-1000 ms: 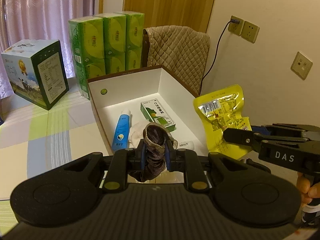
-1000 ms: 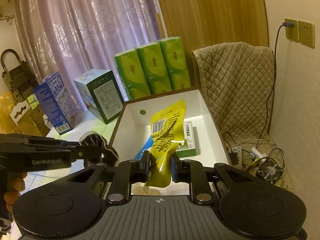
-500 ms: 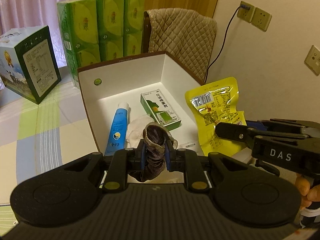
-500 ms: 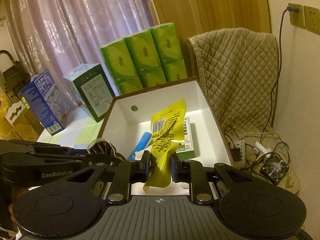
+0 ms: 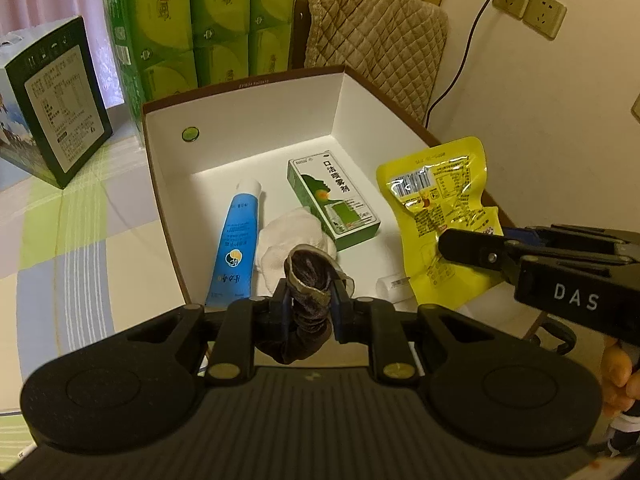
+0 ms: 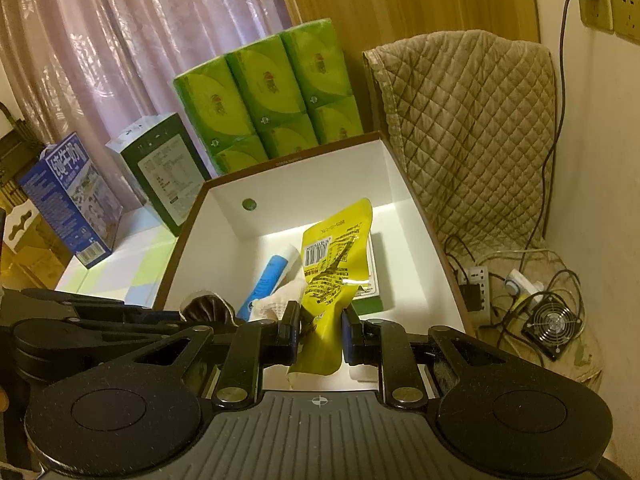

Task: Organize objects
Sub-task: 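Lower both items into the brown box and open both tools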

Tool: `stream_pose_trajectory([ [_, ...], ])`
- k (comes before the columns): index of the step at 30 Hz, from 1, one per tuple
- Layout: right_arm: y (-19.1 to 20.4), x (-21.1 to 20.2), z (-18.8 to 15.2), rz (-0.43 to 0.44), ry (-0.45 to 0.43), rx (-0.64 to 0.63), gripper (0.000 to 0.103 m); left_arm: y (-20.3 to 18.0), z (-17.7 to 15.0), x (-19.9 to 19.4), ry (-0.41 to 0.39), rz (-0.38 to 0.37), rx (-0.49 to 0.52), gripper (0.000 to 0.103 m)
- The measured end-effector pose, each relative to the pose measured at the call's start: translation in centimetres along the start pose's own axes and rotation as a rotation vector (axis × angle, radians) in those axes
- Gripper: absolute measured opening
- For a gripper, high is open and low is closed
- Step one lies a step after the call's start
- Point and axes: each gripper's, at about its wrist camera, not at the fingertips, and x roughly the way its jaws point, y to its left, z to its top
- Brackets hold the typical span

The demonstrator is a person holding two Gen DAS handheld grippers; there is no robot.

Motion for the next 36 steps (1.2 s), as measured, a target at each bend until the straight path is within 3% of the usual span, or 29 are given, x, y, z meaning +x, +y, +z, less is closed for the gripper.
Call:
stream_pose_trajectory([
  [3, -0.2, 0.5, 0.1, -0.001, 0.005, 0.003, 0.017, 0.2, 0.0, 0.5, 0.012, -0.005, 0.0, 0.019],
  [8, -0.3, 1.0, 0.1, 0.001, 0.013, 0.008, 0.017, 0.4, -0.1, 0.7, 0.018, -0.002, -0.003, 0.035],
  [21, -0.2, 2.1, 0.0, 0.019, 0.04, 0.017, 0.017, 1.0, 0.4, 0.9, 0.016, 0.018, -0.007, 0.04],
  [24, -0.4, 2.4, 0.0, 0.049, 0.013, 0.033, 0.017, 1.1, 0.5, 0.8, 0.015, 0.021, -0.009, 0.044],
  [26, -0.4, 2.7, 0.2, 0.055, 0.008, 0.03, 0.023, 1.2, 0.6, 0.8, 0.014, 0.025, -0.01, 0.049],
  [28, -0.3, 2.8, 0.2, 0.046, 0.008, 0.02, 0.044, 1.2, 0.6, 0.7, 0.011, 0.027, -0.009, 0.052],
  [31, -0.3, 2.5, 0.2, 0.042, 0.002, 0.019, 0.05, 1.2, 0.5, 0.5, 0.008, 0.028, -0.008, 0.064],
  [36, -0.3, 1.6, 0.0, 0.009, 0.008, 0.012, 0.058, 1.1, 0.5, 0.0, 0.001, 0.025, -0.011, 0.076],
])
